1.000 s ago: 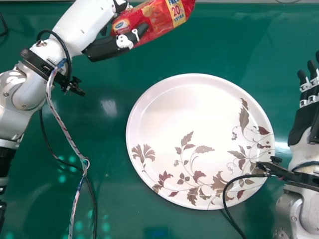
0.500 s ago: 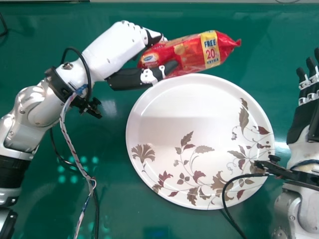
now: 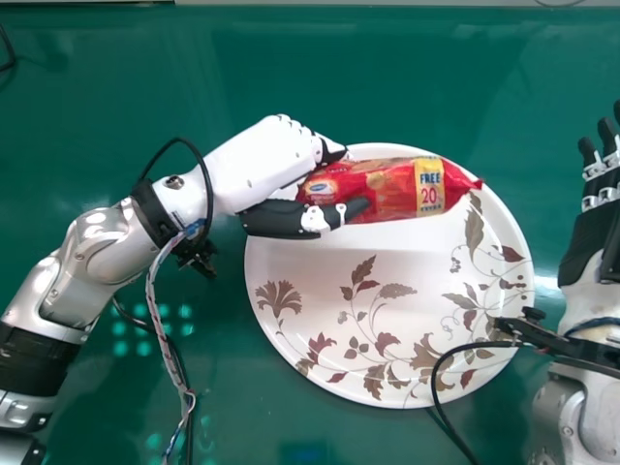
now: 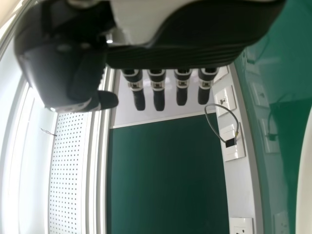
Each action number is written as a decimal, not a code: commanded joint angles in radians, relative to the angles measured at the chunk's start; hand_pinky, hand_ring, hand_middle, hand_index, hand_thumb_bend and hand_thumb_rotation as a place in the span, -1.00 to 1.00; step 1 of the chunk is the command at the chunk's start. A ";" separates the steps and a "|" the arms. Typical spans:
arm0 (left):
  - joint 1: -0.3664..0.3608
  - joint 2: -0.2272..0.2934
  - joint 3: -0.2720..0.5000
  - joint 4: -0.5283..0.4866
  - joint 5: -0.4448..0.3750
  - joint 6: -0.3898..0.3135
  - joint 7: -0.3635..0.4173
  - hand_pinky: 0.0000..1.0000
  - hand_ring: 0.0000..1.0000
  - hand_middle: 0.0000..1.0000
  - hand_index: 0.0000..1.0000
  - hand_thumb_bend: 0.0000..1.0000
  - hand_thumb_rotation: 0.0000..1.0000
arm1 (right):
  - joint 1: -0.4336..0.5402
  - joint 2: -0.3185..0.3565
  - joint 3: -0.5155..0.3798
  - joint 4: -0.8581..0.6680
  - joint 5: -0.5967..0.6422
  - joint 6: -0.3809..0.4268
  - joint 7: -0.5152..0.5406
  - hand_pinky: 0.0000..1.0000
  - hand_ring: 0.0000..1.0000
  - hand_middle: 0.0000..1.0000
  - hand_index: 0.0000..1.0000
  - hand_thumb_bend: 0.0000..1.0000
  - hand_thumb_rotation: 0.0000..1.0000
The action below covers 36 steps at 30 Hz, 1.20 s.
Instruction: Pick up biscuit and place it in the plate
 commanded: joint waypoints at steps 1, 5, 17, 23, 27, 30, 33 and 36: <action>0.015 -0.004 -0.023 0.008 -0.008 -0.032 -0.016 -0.28 -0.18 -0.03 0.00 -0.01 -1.00 | 0.016 0.007 0.001 -0.010 0.001 -0.008 -0.003 1.00 1.00 1.00 1.00 -0.65 -0.20; 0.020 -0.018 -0.048 0.027 -0.004 -0.058 -0.033 -0.28 -0.18 -0.02 -0.01 -0.01 -1.00 | 0.020 0.017 0.003 -0.015 0.006 -0.002 -0.007 1.00 0.99 1.00 1.00 -0.63 -0.28; 0.019 -0.029 -0.048 0.027 0.022 -0.054 -0.043 -0.27 -0.20 -0.04 0.04 -0.01 -1.00 | 0.026 0.021 0.004 -0.008 0.008 -0.015 -0.002 1.00 0.99 1.00 1.00 -0.62 -0.28; 0.023 -0.023 -0.037 0.014 0.015 -0.039 -0.052 -0.04 0.14 0.16 0.20 0.15 -0.88 | 0.026 0.021 0.003 0.000 0.008 -0.020 -0.001 1.00 0.99 1.00 1.00 -0.61 -0.26; 0.028 -0.001 -0.035 -0.041 0.037 0.023 -0.100 0.80 0.92 0.93 0.93 0.92 0.03 | 0.024 0.013 -0.001 0.011 0.019 -0.033 0.013 1.00 1.00 1.00 1.00 -0.58 -0.21; 0.034 0.006 -0.035 -0.077 0.061 0.063 -0.111 0.98 0.99 0.99 0.99 0.99 0.20 | 0.026 0.015 -0.002 0.010 0.017 -0.035 0.011 1.00 0.99 1.00 1.00 -0.59 -0.20; 0.036 0.005 -0.034 -0.087 0.056 0.076 -0.110 1.00 1.00 1.00 1.00 1.00 0.24 | 0.027 0.018 -0.003 0.008 0.013 -0.031 0.008 0.97 0.98 0.99 1.00 -0.55 -0.16; 0.035 0.005 -0.033 -0.082 0.053 0.071 -0.099 1.00 1.00 1.00 1.00 1.00 0.26 | 0.027 0.017 -0.005 0.008 0.017 -0.029 0.009 0.98 0.98 1.00 1.00 -0.54 -0.13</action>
